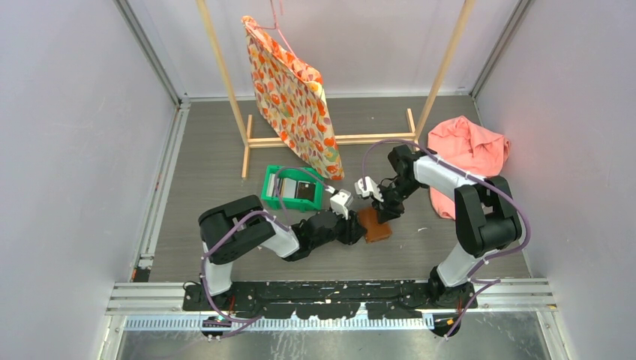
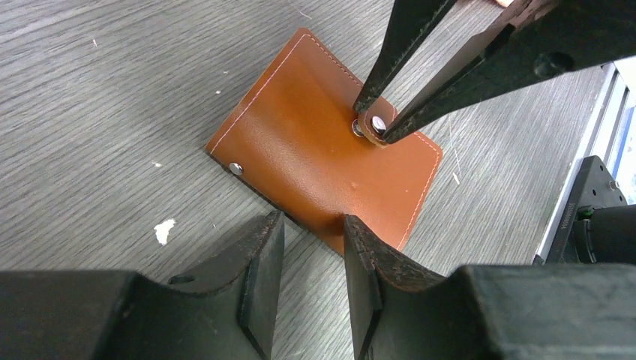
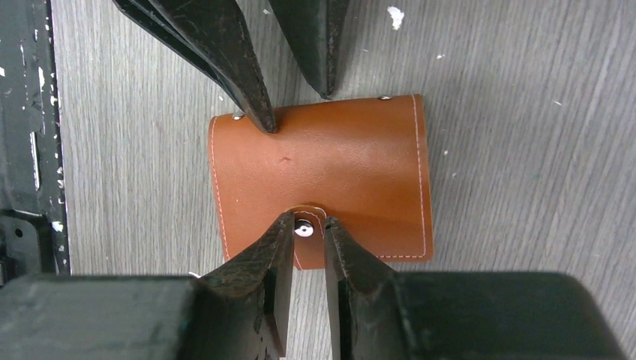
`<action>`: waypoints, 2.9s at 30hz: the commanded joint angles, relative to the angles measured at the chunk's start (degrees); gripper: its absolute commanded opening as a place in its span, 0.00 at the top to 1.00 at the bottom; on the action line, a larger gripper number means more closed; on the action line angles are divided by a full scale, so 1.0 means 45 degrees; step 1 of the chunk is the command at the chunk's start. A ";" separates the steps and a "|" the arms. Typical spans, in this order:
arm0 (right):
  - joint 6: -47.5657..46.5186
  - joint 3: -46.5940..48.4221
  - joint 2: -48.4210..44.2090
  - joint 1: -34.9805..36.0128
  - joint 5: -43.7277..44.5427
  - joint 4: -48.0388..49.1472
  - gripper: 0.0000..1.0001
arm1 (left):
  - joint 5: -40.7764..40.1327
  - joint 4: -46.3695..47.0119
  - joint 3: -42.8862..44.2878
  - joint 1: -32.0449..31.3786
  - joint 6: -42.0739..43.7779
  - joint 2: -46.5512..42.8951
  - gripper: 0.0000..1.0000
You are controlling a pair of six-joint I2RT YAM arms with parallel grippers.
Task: Put the credit cards into the card holder
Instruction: Close the card holder at the center of the board.
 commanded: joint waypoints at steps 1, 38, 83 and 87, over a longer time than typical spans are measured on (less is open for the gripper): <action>-0.0626 0.0341 0.0092 0.0157 0.0121 -0.0471 0.74 | 0.0080 -0.0239 0.0168 0.0081 0.0019 0.0373 0.63; -0.0118 0.0008 -0.0125 0.0275 0.1520 0.0157 0.67 | 0.0186 -0.0146 0.0293 0.0134 -0.0179 0.0706 0.63; -0.0564 0.0454 -0.0007 0.1137 0.1046 -0.0796 0.96 | 0.0586 -0.0048 0.0548 0.0182 -0.0337 0.1209 0.64; -0.0027 0.0324 0.0163 0.1365 0.1456 -0.0166 0.96 | 0.0611 -0.0048 0.0587 0.0183 -0.0342 0.1258 0.65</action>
